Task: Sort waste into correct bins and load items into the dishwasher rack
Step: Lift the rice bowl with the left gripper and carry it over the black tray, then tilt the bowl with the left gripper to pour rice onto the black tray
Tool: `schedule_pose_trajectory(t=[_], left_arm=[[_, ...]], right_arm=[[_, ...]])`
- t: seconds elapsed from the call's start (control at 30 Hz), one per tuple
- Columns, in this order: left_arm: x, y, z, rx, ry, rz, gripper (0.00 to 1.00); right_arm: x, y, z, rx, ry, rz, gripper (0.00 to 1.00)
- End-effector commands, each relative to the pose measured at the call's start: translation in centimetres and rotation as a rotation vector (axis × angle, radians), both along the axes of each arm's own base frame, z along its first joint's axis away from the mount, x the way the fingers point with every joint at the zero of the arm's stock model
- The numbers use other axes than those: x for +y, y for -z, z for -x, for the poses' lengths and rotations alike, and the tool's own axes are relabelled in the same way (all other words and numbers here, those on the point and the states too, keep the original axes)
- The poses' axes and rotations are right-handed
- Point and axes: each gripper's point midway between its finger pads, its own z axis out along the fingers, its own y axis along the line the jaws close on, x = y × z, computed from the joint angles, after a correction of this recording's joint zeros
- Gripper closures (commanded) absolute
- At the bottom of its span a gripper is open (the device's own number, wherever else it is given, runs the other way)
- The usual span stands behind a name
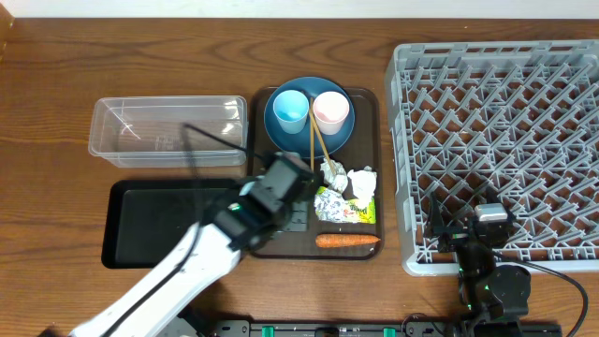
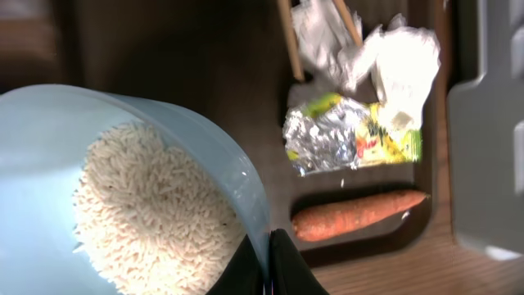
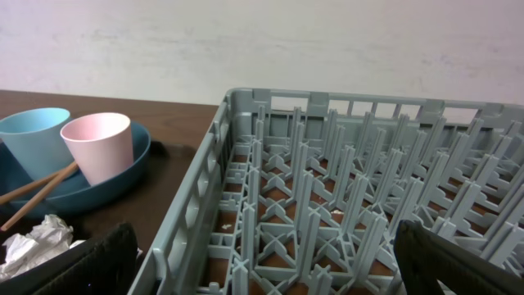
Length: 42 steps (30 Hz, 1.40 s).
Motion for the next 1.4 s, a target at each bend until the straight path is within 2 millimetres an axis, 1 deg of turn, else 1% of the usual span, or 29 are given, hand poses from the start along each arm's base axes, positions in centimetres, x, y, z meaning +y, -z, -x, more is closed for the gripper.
schedule_pose_trajectory(t=[0.0,0.13,0.23,0.37,0.5,0.7,0.8,1.03,1.17,1.37], left_arm=[[2.3,-3.0,-1.0,-0.064,-0.096,0.054,0.94],[6.5,-5.2,-1.2,-0.104,-0.213,0.104,0.94],[9.4,-6.1,-1.2,-0.12,-0.282,0.12,0.94],[13.1,-6.2,-0.8,-0.103,-0.378,0.132,0.94],[15.7,-5.9,-0.8,-0.086,-0.443,0.165,0.94],[18.4,-6.1,-1.4,-0.105,-0.498,0.243,0.94],[19.4,-6.1,-1.7,-0.109,-0.505,0.282,0.94],[20.3,-5.0,-2.4,-0.09,-0.463,0.435,0.94],[20.6,-5.0,-2.9,-0.108,-0.417,0.58,0.94],[21.4,-3.7,-2.8,-0.114,-0.418,0.76,0.94]], right_arm=[[-0.1,0.1,0.0,-0.002,0.003,0.018,0.01],[-0.1,0.1,0.0,-0.001,0.003,0.018,0.01],[-0.1,0.1,0.0,-0.002,0.004,0.018,0.01],[-0.1,0.1,0.0,-0.001,0.004,0.018,0.01],[-0.1,0.1,0.0,-0.002,0.003,0.018,0.01],[-0.1,0.1,0.0,-0.002,0.004,0.018,0.01],[-0.1,0.1,0.0,-0.002,0.004,0.018,0.01],[-0.1,0.1,0.0,-0.002,0.004,0.018,0.01],[-0.1,0.1,0.0,-0.001,0.003,0.018,0.01],[-0.1,0.1,0.0,-0.002,0.003,0.018,0.01]])
